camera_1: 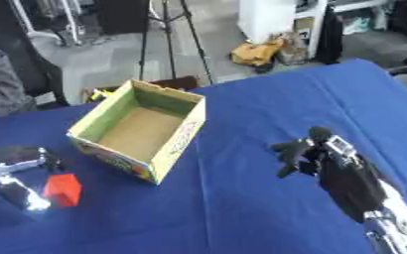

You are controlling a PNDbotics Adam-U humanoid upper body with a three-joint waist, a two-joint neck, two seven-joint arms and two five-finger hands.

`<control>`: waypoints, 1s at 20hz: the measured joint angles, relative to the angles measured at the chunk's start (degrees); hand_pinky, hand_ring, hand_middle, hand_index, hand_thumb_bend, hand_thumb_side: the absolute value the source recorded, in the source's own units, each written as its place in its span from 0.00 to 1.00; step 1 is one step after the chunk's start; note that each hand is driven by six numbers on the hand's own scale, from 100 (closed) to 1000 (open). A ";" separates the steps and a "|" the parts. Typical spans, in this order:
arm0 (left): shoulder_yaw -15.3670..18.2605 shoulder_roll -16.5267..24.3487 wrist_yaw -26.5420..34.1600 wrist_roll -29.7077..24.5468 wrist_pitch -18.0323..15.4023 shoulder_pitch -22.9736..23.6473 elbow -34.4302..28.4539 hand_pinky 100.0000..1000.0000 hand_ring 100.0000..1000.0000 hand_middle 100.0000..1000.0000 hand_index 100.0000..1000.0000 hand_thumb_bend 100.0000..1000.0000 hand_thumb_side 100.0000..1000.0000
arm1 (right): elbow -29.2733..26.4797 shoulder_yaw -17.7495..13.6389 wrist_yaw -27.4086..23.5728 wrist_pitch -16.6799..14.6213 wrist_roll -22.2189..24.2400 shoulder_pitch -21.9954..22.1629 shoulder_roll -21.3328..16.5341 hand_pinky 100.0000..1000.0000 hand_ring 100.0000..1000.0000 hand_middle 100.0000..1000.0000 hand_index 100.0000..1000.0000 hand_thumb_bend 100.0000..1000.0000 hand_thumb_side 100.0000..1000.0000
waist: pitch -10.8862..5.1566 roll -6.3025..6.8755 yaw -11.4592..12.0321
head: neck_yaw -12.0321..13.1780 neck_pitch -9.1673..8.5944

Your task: Pick up objects on the table and place them in the box.

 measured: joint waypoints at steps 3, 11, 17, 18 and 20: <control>0.23 -0.49 -0.60 0.76 -0.01 0.01 0.68 0.68 0.63 0.64 0.80 0.46 0.26 | 0.00 0.00 0.00 0.06 0.07 -0.02 0.00 0.55 0.83 0.50 0.49 0.00 0.97 | 0.01 0.00 -0.04 | 0.00 0.00; 0.32 -1.03 -0.96 1.17 0.39 0.16 1.91 0.56 0.47 0.47 0.63 0.08 0.03 | 0.00 0.00 0.00 0.09 0.12 -0.04 0.00 0.55 0.83 0.50 0.49 0.00 0.97 | 0.01 0.00 -0.13 | 0.00 -0.01; 0.69 -1.14 -0.45 2.01 2.14 0.27 2.33 0.52 0.40 0.39 0.54 0.00 0.06 | 0.01 0.00 0.00 0.09 0.12 -0.04 0.00 0.55 0.83 0.50 0.49 0.00 0.97 | 0.00 0.05 -0.25 | -0.01 -0.01; 0.81 -1.12 -0.09 2.07 2.38 0.29 2.16 0.52 0.40 0.39 0.54 0.00 0.06 | 0.01 0.00 0.00 0.09 0.12 -0.04 0.00 0.55 0.83 0.50 0.49 0.00 0.97 | 0.00 0.06 -0.25 | -0.02 -0.01; 1.19 -0.81 0.88 2.22 2.81 0.27 1.17 0.52 0.40 0.39 0.54 0.00 0.06 | 0.01 -0.01 0.00 0.09 0.12 -0.03 0.00 0.55 0.83 0.50 0.49 0.00 0.97 | -0.02 0.06 -0.25 | -0.03 -0.01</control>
